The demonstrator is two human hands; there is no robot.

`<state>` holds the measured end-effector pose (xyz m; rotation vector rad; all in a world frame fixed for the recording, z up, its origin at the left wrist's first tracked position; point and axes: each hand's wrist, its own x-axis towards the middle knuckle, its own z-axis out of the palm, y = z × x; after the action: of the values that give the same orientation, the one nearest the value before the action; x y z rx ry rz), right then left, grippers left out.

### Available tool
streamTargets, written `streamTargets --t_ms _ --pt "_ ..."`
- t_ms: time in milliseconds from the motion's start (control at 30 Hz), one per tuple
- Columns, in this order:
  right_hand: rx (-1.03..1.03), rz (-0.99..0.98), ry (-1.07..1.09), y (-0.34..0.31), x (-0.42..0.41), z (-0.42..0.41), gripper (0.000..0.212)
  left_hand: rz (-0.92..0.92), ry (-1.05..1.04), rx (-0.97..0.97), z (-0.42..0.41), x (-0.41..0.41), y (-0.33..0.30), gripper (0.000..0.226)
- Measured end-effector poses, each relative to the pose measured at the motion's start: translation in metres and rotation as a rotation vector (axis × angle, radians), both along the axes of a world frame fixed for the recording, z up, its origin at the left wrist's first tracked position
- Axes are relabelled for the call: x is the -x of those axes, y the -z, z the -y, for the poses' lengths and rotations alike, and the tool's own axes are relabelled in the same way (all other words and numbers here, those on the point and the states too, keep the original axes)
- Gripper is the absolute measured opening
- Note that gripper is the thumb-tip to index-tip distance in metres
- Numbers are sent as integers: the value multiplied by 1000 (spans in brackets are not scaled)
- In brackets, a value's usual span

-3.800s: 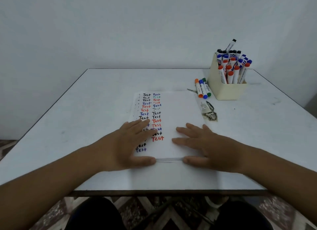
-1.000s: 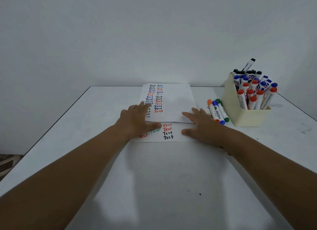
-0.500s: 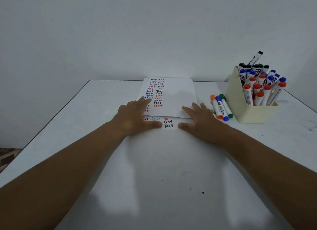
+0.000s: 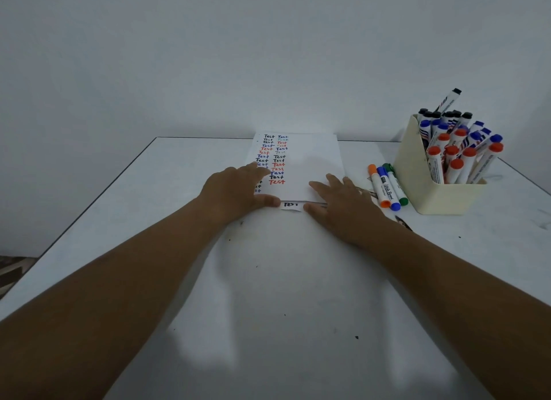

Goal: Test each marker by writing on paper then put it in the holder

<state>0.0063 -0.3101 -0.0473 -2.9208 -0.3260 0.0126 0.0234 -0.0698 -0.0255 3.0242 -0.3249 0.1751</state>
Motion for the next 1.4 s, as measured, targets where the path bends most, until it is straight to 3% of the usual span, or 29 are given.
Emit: streamTargets --t_ms 100,300,1000,1400 --pt "28 10 -28 -2 0 2 60 9 -12 29 -2 5 2 73" --pt "7 -32 -43 -9 1 9 59 -5 -73 161 -8 8 9 83" --pt "-67 -48 -23 -5 6 15 60 -27 30 120 3 24 4 53" --pt "-69 -57 -56 2 42 24 55 -31 13 128 8 61 7 52"
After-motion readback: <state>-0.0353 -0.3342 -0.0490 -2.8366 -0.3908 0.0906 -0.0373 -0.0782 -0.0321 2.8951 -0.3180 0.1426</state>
